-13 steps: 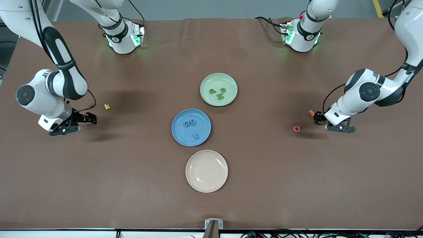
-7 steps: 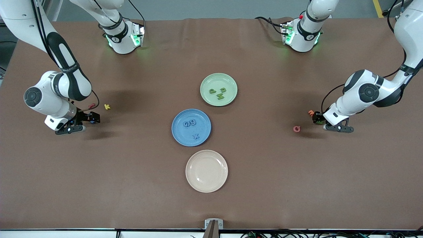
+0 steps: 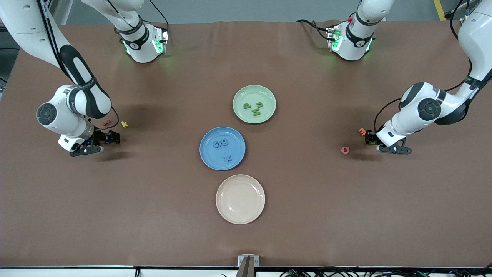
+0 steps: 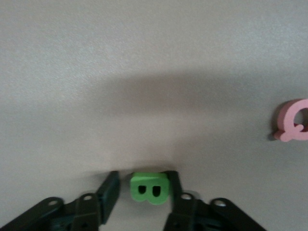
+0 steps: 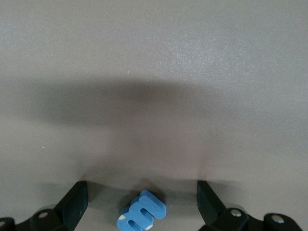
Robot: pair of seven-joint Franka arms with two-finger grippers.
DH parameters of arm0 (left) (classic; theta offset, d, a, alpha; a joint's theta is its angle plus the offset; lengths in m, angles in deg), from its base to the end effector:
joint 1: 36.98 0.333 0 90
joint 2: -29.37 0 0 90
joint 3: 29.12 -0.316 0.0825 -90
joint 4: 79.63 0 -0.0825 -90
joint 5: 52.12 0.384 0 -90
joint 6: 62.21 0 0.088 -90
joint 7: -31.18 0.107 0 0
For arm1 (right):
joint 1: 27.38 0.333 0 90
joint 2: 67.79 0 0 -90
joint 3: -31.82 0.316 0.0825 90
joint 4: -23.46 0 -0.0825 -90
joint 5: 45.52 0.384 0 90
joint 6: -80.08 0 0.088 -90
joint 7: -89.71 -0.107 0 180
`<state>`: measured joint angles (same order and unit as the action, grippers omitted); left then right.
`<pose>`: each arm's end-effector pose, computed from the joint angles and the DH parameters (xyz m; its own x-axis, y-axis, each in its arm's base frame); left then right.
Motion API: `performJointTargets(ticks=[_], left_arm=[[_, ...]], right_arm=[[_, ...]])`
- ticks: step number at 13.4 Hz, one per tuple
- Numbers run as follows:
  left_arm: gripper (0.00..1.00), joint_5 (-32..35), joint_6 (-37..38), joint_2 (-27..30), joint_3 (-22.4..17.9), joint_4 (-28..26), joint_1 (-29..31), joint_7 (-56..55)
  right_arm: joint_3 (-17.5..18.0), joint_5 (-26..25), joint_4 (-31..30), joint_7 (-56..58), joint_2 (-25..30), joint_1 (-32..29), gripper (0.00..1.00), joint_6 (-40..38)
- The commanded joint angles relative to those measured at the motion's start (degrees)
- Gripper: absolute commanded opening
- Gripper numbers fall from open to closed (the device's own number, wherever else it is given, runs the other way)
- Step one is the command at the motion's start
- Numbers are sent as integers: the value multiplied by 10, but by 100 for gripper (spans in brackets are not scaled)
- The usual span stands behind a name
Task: Sort letters by color into matching plates
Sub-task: 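Grasp the green B with the left gripper while the right grasps the blue m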
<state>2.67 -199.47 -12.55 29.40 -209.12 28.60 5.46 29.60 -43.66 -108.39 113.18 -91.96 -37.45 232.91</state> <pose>0.5122 0.0326 0.1753 0.9923 -0.1203 -0.0291 -0.1194 -0.9924 0.0311 0.5058 -0.1122 0.1586 0.9844 0.1683 -0.0516 0.1675 -0.9857 -0.0195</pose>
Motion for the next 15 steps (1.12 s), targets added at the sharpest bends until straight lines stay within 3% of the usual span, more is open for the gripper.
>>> performJointTargets(ticks=[1,3,4,7,12,15], left_arm=[[17,9,-8,-4,-11,1,-9,9],[3,8,-8,-1,-10,8,-9,9],[3,8,-2,4,-6,12,-9,8],[1,-1,30,11,42,21,-6,2],[1,-75,177,11,171,62,-8,-52],[1,-123,206,10,205,78,-42,-120]], right_arm=[[8,-4,-17,5,3,-13,100,5],[8,-4,-18,5,3,-13,100,2],[7,-4,-20,5,3,-13,93,1],[7,-4,-26,5,6,-12,55,-1],[7,-4,-27,4,9,-15,26,-2],[7,-4,-25,4,9,-14,17,-2]])
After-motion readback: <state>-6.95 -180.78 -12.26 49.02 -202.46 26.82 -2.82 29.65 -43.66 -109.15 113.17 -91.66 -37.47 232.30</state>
